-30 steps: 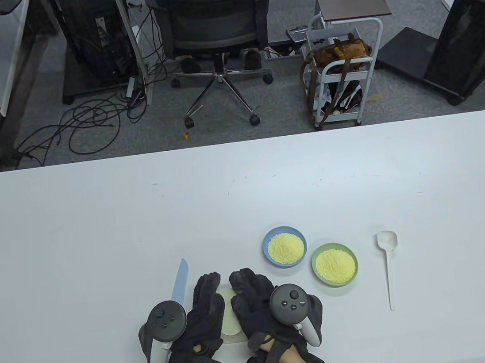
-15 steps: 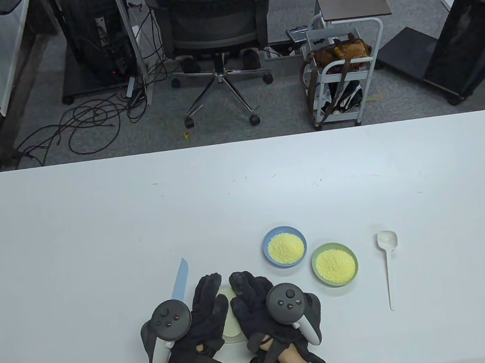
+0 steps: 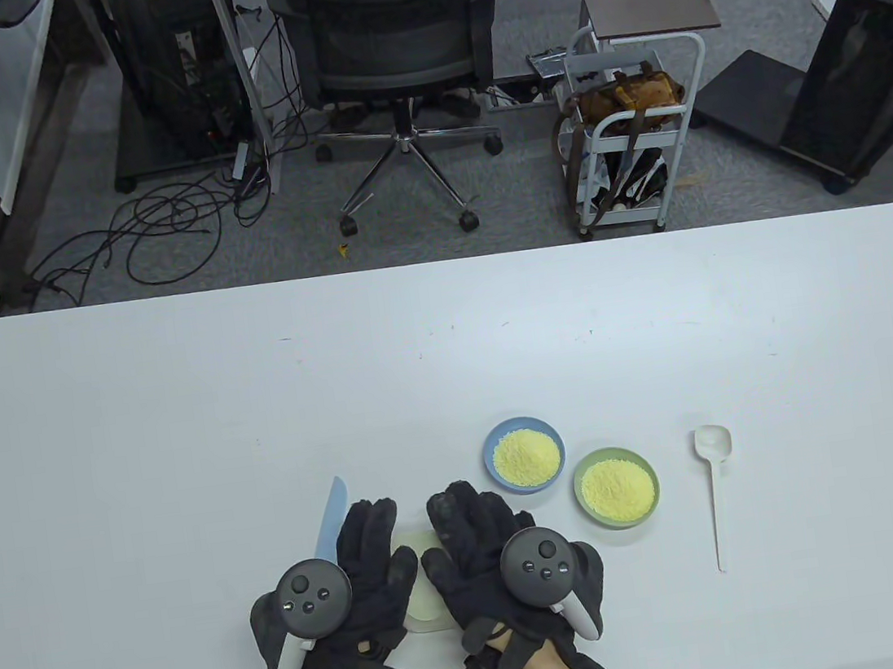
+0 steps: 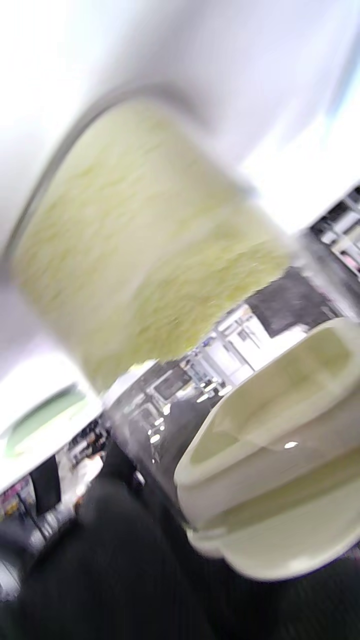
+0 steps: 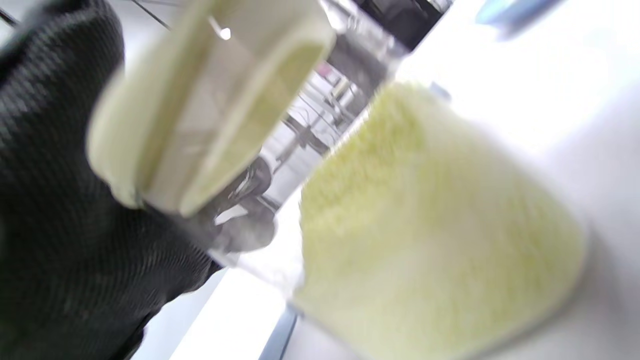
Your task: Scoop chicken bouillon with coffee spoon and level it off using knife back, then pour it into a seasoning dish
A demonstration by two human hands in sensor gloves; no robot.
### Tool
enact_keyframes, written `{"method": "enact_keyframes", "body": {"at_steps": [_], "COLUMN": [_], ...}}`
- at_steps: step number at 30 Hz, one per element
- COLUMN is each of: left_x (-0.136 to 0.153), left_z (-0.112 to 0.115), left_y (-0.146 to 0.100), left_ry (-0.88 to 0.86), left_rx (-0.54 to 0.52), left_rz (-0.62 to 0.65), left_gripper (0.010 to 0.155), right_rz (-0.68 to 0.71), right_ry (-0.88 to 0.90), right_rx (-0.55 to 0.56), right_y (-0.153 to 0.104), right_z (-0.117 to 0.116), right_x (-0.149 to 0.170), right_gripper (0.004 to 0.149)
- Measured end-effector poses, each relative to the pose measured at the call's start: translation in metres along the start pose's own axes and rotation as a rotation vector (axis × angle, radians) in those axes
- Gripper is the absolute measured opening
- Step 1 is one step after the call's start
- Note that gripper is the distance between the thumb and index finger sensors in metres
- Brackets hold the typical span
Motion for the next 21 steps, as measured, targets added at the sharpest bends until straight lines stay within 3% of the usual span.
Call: {"method": "enact_keyframes", "body": {"at_steps": [3,6,14,21], "left_x": [-0.008,-0.010,-0.006,-0.004], "left_z": [-0.011,-0.016,-0.024,-0.016], "left_y": [-0.011,-0.018,-0.026,-0.020], "left_ry": [0.172,0.255,0.221,0.226], "left_rx": [-0.093,-0.117,-0.131,-0.083], "left_rz": [-0.019,-0.049,-0.082,-0.092], "left_gripper": [0.084,0.084,0.085,0.084], "right_rz": [0.051,0.068,0.066,0.064], "right_ry": [-0.082,-0.163,-0.247,-0.269], "right_rx": [0.051,0.068,0.018,0.004], "right_y": [-0.003,-0.005,-0.005,-0.006], "right_z": [0.015,0.023,0.013,0.011], "right_x": [-0.009,-0.012,-0.008,-0.008], "right_gripper": [0.066,0.066,0.066,0.066]}}
Point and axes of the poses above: the tracker on the back of each hand, its own x axis roughly to the little-finger side, its own y axis roughly from the wrist to the fingertips, z = x × y, the point moved 5 cm from there along y, roughly from the wrist to the fingertips, and after that the axes turned 14 degrees about x, right-handed, at the moved point
